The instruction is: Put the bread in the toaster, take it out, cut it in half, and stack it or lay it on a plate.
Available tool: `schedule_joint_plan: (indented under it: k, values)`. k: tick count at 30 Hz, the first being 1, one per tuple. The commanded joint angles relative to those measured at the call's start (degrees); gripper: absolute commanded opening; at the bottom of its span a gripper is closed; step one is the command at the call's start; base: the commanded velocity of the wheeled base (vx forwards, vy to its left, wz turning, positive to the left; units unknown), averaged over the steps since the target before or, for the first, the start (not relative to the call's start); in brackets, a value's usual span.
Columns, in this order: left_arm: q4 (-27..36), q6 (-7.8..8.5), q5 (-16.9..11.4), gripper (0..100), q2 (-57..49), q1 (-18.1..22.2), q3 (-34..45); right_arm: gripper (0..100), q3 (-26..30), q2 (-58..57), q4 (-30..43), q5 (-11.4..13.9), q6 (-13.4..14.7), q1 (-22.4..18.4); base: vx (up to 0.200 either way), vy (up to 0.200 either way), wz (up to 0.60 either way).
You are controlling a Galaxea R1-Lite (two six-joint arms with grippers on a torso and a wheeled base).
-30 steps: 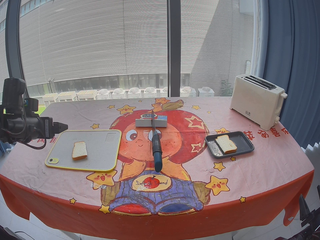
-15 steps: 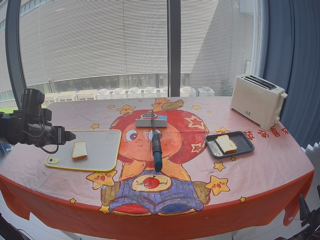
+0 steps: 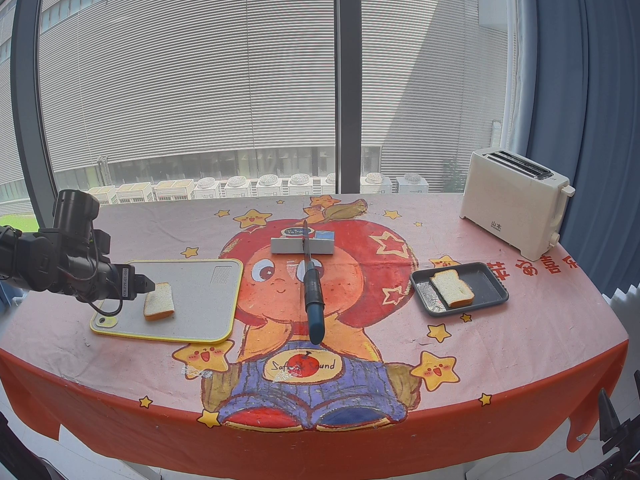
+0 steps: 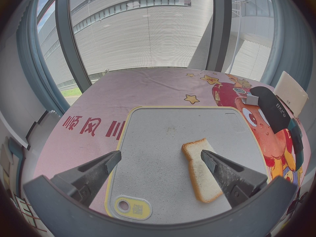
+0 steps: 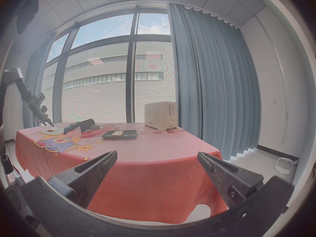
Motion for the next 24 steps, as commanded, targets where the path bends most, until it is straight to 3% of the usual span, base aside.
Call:
schedule_joint_plan:
  k: [1, 19, 20, 24]
  values:
    - [0.01, 0.05, 0.04, 100, 0.73, 0.15, 0.04, 100, 0.92, 0.1, 0.0, 0.02, 0.02, 0.0, 0.0, 0.0, 0.0]
    - [-0.16, 0.31, -0.05, 100, 3.63, 1.21, 0.04, 100, 0.92, 0.1, 0.0, 0.02, 0.02, 0.0, 0.0, 0.0, 0.0]
    - [-0.16, 0.31, -0.05, 0, 3.63, 1.12, 0.04, 100, 0.92, 0.02, 0.0, 0.02, 0.02, 0.0, 0.0, 0.0, 0.0]
    - [-0.16, 0.22, -0.05, 0, 3.63, 1.03, 0.04, 100, 0.92, 0.02, 0.0, 0.11, 0.02, 0.0, 0.0, 0.0, 0.0]
